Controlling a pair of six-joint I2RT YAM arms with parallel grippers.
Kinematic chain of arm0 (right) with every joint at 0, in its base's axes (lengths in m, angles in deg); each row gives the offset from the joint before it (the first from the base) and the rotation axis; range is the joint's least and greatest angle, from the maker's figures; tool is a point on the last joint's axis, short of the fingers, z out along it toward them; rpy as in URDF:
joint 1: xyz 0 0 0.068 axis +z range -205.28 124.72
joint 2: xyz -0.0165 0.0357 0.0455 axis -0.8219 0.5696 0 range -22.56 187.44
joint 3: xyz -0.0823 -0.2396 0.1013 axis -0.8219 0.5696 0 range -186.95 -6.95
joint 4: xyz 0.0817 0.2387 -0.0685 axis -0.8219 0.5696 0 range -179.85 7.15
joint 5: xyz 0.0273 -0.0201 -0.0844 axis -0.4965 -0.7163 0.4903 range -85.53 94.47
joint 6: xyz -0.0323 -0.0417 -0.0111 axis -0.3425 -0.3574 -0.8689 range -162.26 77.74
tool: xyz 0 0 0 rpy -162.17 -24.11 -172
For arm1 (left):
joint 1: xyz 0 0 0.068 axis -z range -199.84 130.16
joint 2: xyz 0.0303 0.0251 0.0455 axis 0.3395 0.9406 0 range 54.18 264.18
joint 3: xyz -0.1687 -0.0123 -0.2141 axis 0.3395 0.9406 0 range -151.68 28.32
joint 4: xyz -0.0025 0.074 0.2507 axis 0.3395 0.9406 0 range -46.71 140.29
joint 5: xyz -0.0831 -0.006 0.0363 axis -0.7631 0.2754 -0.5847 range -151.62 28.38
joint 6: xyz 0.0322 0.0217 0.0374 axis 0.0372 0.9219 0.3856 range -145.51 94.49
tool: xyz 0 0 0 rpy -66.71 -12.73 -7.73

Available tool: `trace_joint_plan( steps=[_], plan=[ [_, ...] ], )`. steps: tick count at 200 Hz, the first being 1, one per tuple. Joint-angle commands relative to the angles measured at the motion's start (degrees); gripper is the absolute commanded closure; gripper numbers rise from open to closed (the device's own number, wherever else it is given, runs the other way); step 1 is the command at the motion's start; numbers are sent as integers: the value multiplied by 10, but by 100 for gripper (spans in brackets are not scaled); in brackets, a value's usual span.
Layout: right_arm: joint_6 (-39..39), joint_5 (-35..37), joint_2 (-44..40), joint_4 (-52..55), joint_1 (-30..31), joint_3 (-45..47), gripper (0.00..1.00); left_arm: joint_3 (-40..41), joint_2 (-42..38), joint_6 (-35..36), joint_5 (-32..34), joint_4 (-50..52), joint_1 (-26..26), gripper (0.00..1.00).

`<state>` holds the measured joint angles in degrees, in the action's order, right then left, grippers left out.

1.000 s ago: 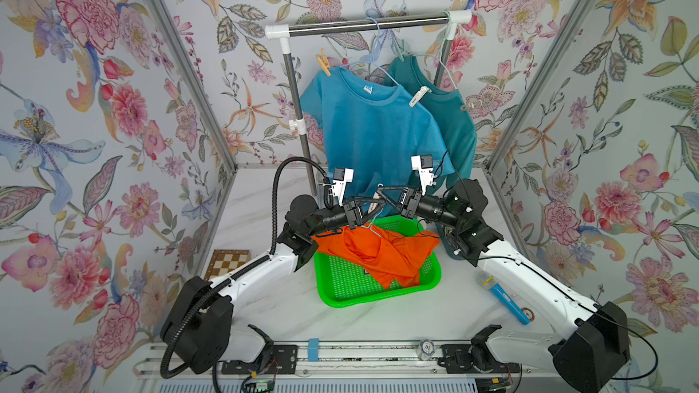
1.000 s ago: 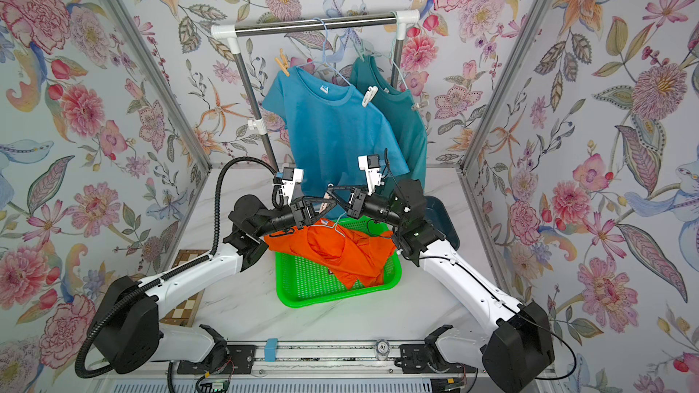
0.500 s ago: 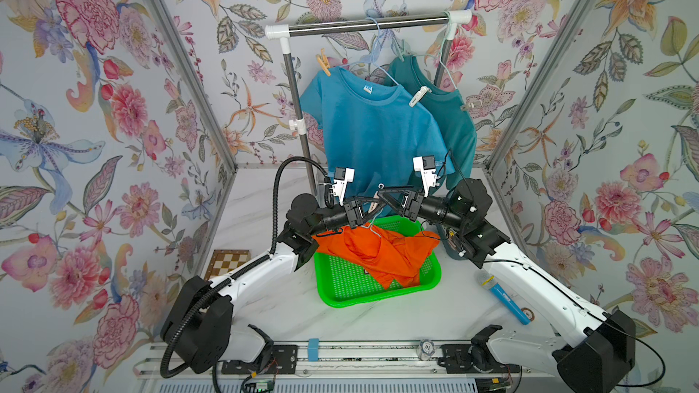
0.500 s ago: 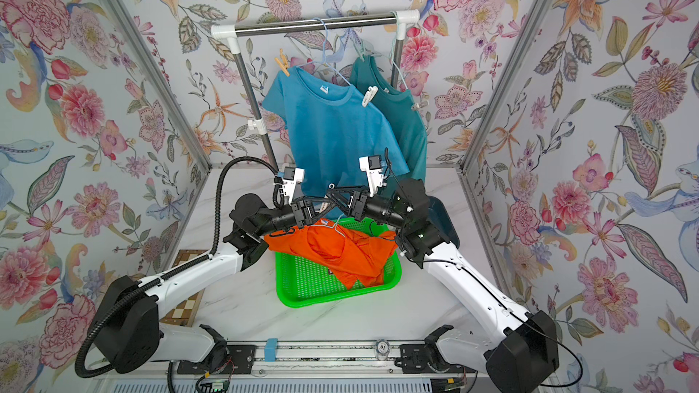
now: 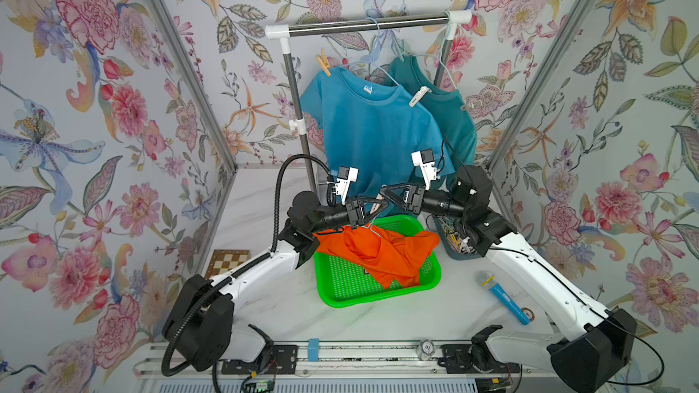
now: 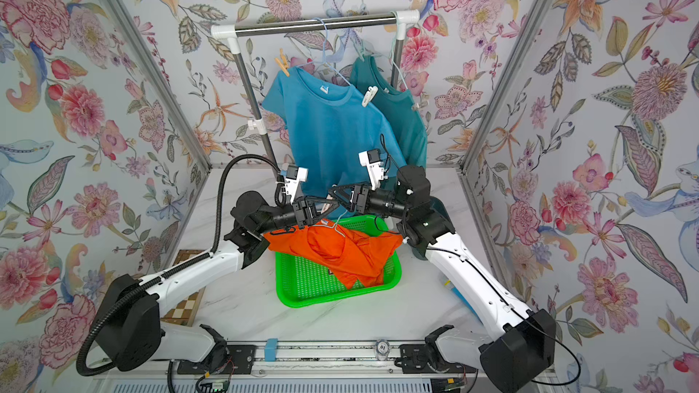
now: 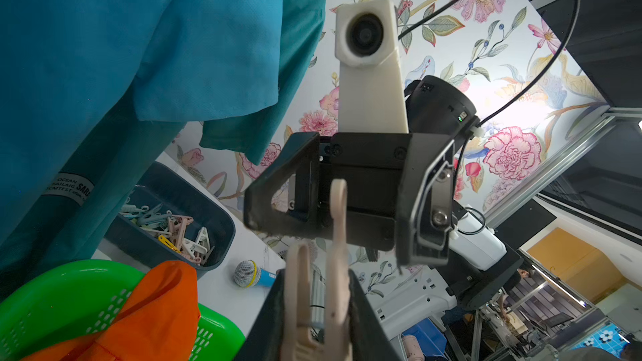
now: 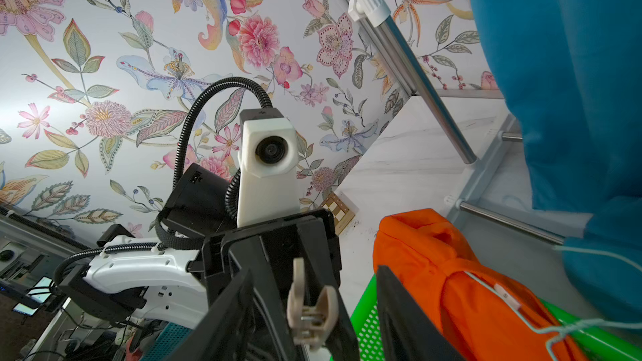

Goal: Use clothespins to secure the t-shirt on both sides of the hanger
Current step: Pick up the clothespin from the basket, then open the clothespin.

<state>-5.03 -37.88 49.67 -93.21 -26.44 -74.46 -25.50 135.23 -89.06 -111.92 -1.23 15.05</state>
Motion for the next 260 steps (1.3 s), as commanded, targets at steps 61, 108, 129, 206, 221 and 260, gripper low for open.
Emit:
trace_joint_plan(
  steps=[61, 108, 129, 206, 221, 260],
  plan=[
    [-8, -61, 8, 38, -3, -13, 63, -33, 9, 45, -38, 53, 1, 94],
    [14, -69, 7, 4, -7, 1, 78, -40, 12, 42, -38, 54, 2, 93],
    [23, -70, 7, -14, -7, 7, 84, -42, 12, 39, -37, 51, 1, 90],
    [52, -69, 10, -67, -18, 12, 95, -36, 13, 20, -40, 25, 0, 3],
    [56, -70, 13, -74, -28, 10, 96, -31, 5, 29, -38, 35, -1, 0],
    [63, -76, 22, -94, -70, -2, 96, -14, -22, 83, -29, 114, -6, 0]
  ],
)
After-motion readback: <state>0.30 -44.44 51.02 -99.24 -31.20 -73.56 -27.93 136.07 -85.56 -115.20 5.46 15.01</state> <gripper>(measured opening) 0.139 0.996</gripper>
